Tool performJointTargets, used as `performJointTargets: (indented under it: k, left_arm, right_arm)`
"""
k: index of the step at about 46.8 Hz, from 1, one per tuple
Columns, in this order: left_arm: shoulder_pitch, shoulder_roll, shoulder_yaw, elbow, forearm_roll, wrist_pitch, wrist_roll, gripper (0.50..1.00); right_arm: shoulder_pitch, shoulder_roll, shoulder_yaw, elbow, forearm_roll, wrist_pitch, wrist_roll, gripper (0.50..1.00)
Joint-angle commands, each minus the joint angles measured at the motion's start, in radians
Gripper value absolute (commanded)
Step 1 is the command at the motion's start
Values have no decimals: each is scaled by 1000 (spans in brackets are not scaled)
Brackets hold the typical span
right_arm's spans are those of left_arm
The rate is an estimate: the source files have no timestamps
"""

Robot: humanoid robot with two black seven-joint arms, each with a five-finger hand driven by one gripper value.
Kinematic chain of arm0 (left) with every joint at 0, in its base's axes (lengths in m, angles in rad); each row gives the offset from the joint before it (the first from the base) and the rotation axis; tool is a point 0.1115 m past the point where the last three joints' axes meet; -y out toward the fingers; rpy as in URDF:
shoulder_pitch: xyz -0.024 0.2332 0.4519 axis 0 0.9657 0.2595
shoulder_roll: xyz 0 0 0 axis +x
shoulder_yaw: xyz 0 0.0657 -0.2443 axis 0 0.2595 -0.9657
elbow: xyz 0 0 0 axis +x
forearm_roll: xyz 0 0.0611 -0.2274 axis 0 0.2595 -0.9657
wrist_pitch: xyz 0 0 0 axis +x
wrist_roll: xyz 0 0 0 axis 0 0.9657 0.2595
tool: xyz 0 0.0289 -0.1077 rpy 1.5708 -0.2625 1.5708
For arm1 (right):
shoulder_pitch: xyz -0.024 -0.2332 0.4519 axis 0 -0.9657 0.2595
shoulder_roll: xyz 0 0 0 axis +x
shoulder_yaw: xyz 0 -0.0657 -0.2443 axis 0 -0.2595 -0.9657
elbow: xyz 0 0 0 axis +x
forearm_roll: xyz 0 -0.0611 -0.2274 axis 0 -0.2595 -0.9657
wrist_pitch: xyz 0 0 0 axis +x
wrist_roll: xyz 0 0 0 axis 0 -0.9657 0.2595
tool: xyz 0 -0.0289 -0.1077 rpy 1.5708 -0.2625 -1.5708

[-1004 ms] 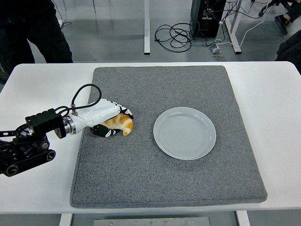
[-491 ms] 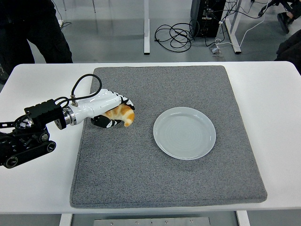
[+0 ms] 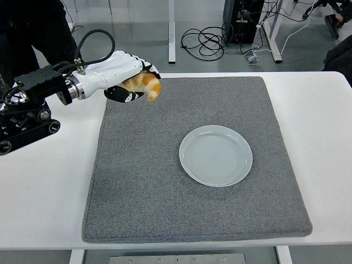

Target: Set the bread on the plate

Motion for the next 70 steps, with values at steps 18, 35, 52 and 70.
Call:
performJointTargets:
  k: [18,35,52,70]
  left_arm:
    - [-124,34,-1,0,-16,-18,0,500]
    - [-136,39,-1,0,-16,-18,-3,500]
    - [-148,-47,2,2,-24,-18,9,500]
    - [-201,-276,4,81,-39,-26,23,500]
  right_arm:
    - [0,0,0,0,0,0,0,1000]
    - [0,0,0,0,0,0,0,1000]
    - [0,0,0,0,0,0,0,1000]
    - [0,0,0,0,0,0,0,1000]
